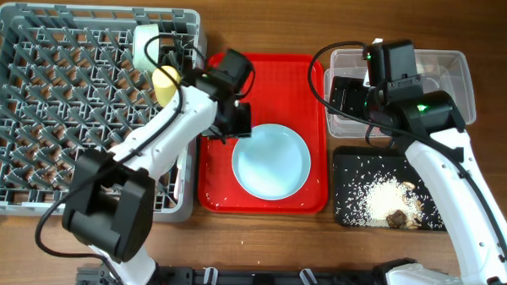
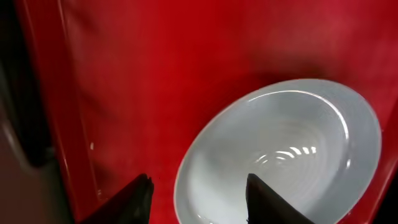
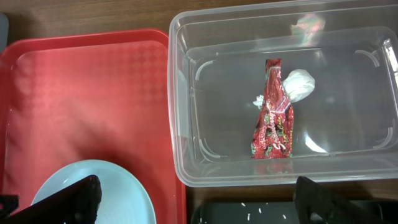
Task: Sort waste into correct bins and load items into the dishwasher rack
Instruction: 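Lift the plate and stand it upright in the dish rack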
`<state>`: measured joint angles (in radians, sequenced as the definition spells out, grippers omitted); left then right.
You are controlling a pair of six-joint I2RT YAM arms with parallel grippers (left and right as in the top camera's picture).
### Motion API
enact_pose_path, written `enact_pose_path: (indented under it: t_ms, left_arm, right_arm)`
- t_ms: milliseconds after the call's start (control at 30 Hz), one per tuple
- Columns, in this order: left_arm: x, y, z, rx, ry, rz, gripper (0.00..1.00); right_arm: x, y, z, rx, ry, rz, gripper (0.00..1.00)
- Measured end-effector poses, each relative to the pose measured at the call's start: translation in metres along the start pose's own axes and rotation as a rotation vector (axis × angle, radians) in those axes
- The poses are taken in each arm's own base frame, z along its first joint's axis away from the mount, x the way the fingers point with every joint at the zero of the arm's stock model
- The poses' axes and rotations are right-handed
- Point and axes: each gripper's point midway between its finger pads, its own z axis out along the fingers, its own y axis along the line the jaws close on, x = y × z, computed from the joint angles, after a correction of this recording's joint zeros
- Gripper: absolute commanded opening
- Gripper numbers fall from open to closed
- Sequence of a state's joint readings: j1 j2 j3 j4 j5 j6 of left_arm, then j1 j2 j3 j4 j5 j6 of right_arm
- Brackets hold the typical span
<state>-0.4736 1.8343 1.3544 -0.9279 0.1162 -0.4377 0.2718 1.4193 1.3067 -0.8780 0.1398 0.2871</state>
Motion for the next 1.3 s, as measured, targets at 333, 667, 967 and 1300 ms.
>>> enact_pose_path:
  t_ms: [333,667,967,1300]
  left_arm:
    - [0.033,0.022,0.059,0.007,0.018,0.016,0.31]
    - [0.043,0.013,0.035,-0.028,-0.018,0.120,0.04]
    - [0.020,0.126,-0.278,-0.558,-0.917,-0.080,0.04]
    - [-0.036,0.183,-0.278,-1.312,-0.673,0.106,0.04]
  right_arm:
    - [0.000,0.000,0.000,0.000,0.001,0.000,1.00]
    - [0.000,0.000,0.000,0.000,0.000,0.000,1.00]
    - [0.000,0.000,0.000,0.000,0.000,0.000,1.00]
    - [0.000,0.000,0.000,0.000,0.000,0.000,1.00]
